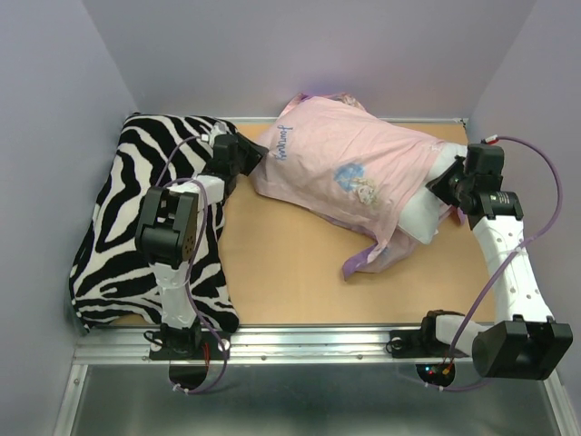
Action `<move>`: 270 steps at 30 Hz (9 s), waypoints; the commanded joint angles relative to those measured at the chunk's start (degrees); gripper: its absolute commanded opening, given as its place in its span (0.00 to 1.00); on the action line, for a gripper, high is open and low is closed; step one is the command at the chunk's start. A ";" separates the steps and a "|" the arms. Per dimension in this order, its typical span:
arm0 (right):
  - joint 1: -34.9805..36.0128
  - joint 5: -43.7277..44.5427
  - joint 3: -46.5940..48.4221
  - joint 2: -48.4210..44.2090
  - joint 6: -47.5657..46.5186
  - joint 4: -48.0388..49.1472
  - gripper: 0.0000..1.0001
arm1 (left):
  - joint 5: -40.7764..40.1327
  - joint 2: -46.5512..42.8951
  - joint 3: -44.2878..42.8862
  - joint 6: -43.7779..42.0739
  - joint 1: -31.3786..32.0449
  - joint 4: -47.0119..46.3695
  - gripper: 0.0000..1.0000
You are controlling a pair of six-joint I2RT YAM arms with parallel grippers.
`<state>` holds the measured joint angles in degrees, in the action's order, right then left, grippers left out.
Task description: Remove the pillowcase from the pillow
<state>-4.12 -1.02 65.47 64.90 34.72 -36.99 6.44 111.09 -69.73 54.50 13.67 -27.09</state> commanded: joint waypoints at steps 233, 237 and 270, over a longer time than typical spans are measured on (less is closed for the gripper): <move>-9.04 -2.50 3.33 21.05 19.07 32.36 0.01 | -27.44 -71.45 11.30 -16.53 44.34 65.05 0.00; -13.10 -2.41 12.12 22.55 18.81 27.25 0.01 | -30.51 -72.68 8.83 -16.36 44.34 66.99 0.00; -19.27 -16.31 15.79 22.21 12.39 19.33 0.01 | -30.39 -62.23 3.41 -23.92 44.42 54.38 0.00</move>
<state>-22.83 -26.26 88.36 90.78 51.53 -26.87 -28.77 46.78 -73.23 31.88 58.72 42.04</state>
